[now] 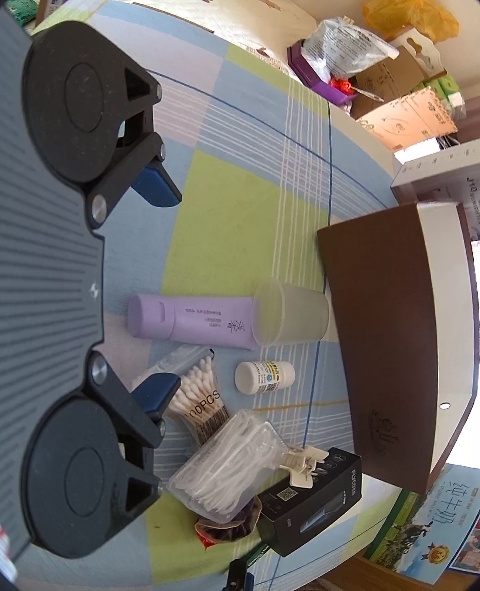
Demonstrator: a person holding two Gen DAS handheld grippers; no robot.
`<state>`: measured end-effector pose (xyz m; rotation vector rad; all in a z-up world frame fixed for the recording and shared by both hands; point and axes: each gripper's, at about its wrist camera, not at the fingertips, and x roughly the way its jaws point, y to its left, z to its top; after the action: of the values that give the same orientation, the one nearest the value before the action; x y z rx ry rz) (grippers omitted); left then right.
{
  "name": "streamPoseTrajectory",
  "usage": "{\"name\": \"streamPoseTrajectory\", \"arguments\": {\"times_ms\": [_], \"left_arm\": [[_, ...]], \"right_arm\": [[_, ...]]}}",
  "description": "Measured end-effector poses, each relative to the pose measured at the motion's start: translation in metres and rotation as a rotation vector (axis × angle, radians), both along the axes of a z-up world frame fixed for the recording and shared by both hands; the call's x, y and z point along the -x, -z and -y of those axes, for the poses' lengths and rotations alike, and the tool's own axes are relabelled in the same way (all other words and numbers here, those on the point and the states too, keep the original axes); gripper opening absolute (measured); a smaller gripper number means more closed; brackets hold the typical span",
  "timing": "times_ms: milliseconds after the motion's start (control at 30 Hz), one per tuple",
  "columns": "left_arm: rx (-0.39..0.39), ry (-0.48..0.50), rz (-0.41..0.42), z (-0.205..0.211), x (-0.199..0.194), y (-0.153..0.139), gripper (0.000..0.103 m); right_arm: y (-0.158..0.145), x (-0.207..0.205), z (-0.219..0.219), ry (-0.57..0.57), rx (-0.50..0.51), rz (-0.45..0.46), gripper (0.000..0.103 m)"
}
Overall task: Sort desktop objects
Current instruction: 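Grasp the purple tube with the left tool while the right tool grasps the green lip-balm tube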
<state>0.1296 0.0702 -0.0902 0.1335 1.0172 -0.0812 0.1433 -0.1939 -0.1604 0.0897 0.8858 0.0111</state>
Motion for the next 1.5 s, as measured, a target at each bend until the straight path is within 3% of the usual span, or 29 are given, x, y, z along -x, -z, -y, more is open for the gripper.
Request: {"name": "streamPoseTrajectory", "arguments": {"times_ms": [67, 200, 467, 700, 1100, 1267, 1500], "left_arm": [[-0.003, 0.012, -0.002, 0.001, -0.003, 0.003, 0.092], [-0.016, 0.035, -0.007, 0.002, -0.010, 0.009, 0.081], [-0.007, 0.083, -0.023, 0.002, -0.024, 0.018, 0.062], [0.041, 0.122, -0.030, 0.006, -0.022, 0.021, 0.028], [0.091, 0.065, -0.073, -0.005, 0.016, 0.016, 0.027], [0.087, 0.046, -0.081, -0.007, 0.021, 0.018, 0.029], [0.048, 0.026, -0.068, 0.002, 0.007, 0.021, 0.044]], "right_arm": [[0.002, 0.000, 0.003, 0.008, -0.001, -0.006, 0.031], [0.005, 0.003, 0.008, 0.012, -0.002, -0.015, 0.015], [0.005, 0.008, 0.009, 0.014, 0.004, -0.019, 0.014], [0.004, 0.015, 0.009, 0.024, -0.009, -0.021, 0.014], [0.003, 0.032, 0.007, 0.000, -0.015, -0.016, 0.015], [0.005, 0.024, 0.008, -0.015, 0.015, 0.000, 0.033], [0.009, 0.003, 0.007, -0.029, 0.042, 0.012, 0.034]]}}
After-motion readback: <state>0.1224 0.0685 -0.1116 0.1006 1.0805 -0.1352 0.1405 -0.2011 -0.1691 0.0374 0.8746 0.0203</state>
